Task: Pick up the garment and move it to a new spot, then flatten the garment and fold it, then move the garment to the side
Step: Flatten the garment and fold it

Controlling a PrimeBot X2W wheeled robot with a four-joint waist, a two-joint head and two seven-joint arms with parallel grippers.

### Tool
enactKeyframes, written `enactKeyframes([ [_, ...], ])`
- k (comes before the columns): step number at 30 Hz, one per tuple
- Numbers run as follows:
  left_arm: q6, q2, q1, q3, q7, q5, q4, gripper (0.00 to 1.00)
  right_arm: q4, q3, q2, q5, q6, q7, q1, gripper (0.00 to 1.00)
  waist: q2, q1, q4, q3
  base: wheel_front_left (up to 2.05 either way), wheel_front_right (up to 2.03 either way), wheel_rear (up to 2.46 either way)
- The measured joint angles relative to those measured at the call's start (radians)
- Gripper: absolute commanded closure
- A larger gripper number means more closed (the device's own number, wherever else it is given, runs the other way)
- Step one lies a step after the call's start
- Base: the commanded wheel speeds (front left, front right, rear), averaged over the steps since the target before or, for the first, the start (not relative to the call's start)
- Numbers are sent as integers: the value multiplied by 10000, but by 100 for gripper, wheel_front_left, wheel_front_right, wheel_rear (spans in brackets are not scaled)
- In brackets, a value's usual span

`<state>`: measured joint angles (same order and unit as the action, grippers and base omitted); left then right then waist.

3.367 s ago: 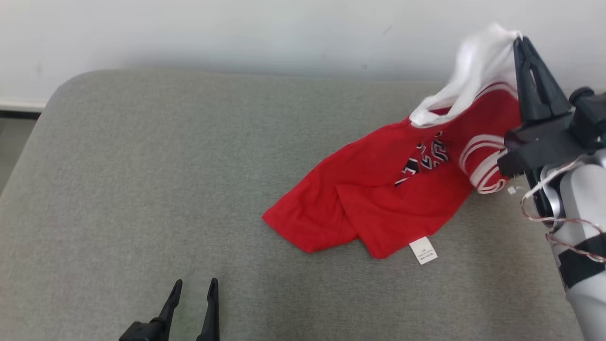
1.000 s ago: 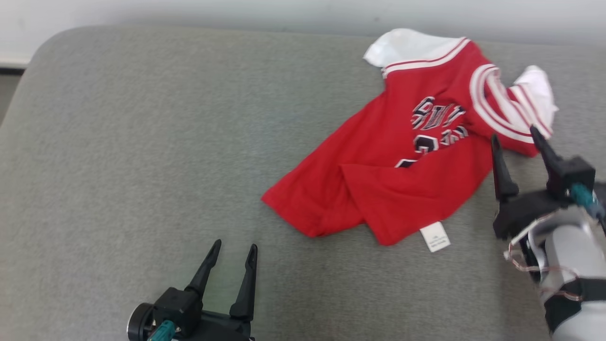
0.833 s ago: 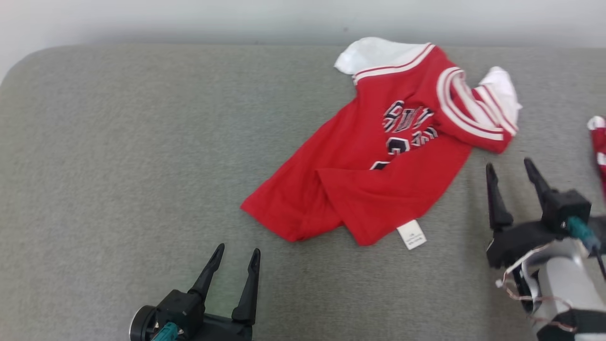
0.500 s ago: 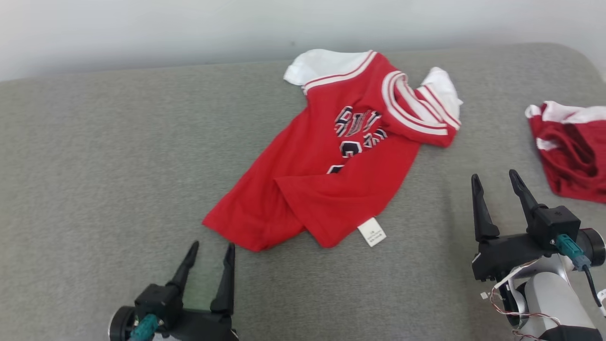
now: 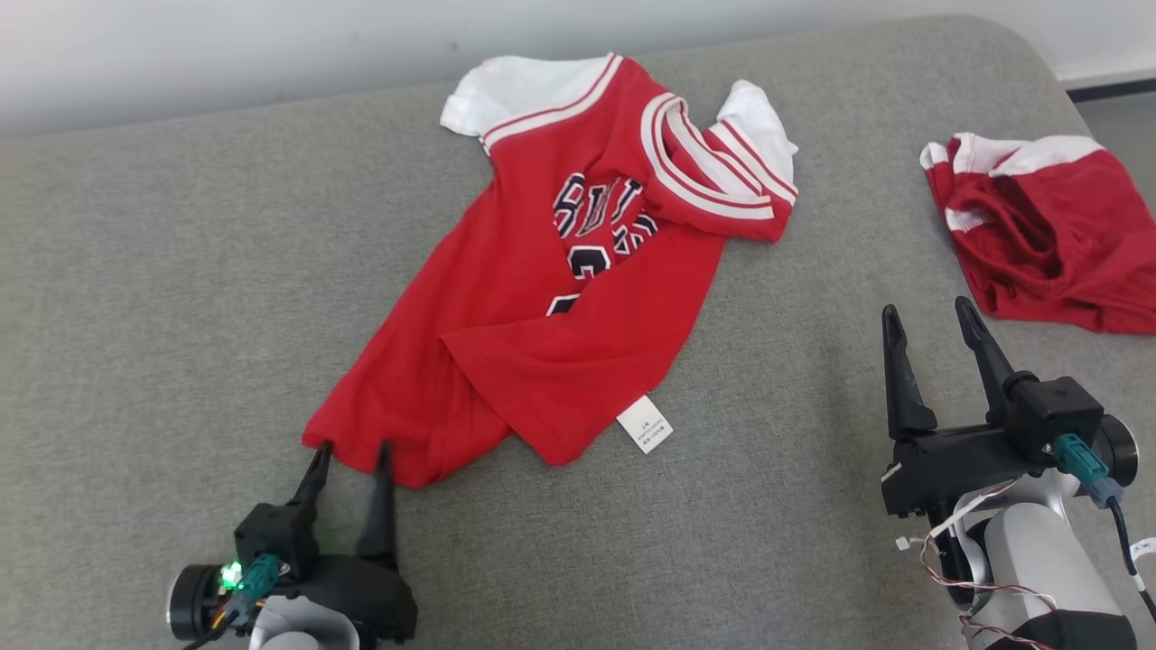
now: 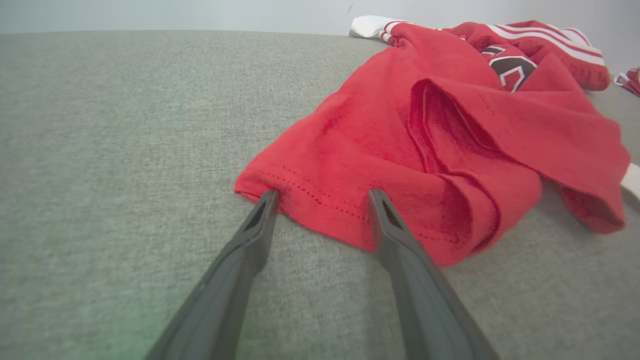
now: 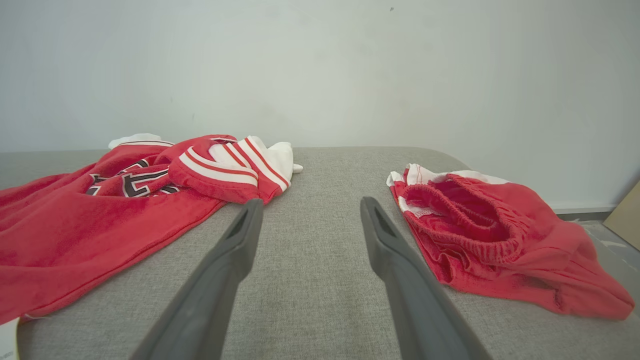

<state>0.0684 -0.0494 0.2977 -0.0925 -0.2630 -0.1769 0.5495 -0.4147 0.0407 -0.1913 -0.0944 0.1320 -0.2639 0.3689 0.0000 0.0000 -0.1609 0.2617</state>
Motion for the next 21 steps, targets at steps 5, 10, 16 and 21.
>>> enactKeyframes([
  [5, -19, -4, 204, 142, -8, 128, 107, 100, 67, 61, 40, -98, 0, 0, 0, 0, 0, 0, -129, 232, 0, 0, 0],
  [10, 113, -86, 540, 650, 4, 345, -617, 100, 221, -138, 171, -211, 0, 0, 58, 0, 1, 1, -100, 334, 0, 0, 0],
  [16, 307, -926, 1736, 976, 4, 930, -1152, 100, 387, -692, 353, -368, 0, 0, 58, 0, 1, 0, -19, 431, 0, 0, 0],
  [21, 491, -1962, 3027, 704, 2, 1392, -844, 100, 443, -1419, 554, -527, 0, 0, 53, 0, 1, 1, -52, 584, 0, 0, 0],
])
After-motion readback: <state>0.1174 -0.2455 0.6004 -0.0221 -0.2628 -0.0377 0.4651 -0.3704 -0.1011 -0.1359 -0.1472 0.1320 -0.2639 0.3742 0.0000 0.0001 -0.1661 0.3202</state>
